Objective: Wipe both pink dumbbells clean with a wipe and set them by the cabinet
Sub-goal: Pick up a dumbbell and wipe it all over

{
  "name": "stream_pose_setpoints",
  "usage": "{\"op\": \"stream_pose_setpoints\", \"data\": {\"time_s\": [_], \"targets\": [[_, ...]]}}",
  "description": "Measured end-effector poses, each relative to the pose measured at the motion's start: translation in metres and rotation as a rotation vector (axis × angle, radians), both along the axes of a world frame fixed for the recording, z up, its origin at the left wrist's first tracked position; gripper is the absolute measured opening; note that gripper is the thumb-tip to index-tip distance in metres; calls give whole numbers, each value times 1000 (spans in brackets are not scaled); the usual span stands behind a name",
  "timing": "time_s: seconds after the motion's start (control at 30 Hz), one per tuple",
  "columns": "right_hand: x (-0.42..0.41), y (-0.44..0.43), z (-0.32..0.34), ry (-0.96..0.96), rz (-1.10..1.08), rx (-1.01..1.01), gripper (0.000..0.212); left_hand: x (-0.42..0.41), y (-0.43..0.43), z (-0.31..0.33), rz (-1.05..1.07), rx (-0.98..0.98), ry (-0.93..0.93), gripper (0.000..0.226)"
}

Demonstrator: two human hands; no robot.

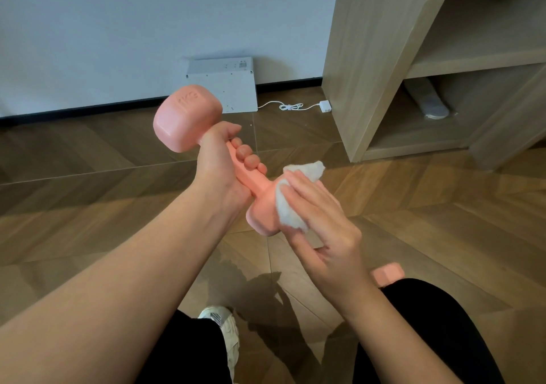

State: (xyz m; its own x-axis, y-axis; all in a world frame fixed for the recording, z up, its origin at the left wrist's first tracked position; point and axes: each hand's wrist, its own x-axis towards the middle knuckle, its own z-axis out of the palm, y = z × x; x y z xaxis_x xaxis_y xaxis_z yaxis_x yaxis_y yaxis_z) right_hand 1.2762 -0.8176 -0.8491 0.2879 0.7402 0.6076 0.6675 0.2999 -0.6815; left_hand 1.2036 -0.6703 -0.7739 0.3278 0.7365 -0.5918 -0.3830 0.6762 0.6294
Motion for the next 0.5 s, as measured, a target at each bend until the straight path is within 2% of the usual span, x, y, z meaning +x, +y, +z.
{"op": "stream_pose_setpoints", "data": {"time_s": [0.13,0.2,0.3,0.5], "targets": [[2,1,1,144,-34,-190,65,0,-1,1,1,-3,-1,35],[3,0,0,141,-38,-131,66,1,-1,2,-4,2,-9,36],[4,-1,-2,25,-32,-3,61,2,-2,3,2,-7,-29,36],[9,2,2,228,10,-156,73,1,-3,5,-32,15,-68,36]]}}
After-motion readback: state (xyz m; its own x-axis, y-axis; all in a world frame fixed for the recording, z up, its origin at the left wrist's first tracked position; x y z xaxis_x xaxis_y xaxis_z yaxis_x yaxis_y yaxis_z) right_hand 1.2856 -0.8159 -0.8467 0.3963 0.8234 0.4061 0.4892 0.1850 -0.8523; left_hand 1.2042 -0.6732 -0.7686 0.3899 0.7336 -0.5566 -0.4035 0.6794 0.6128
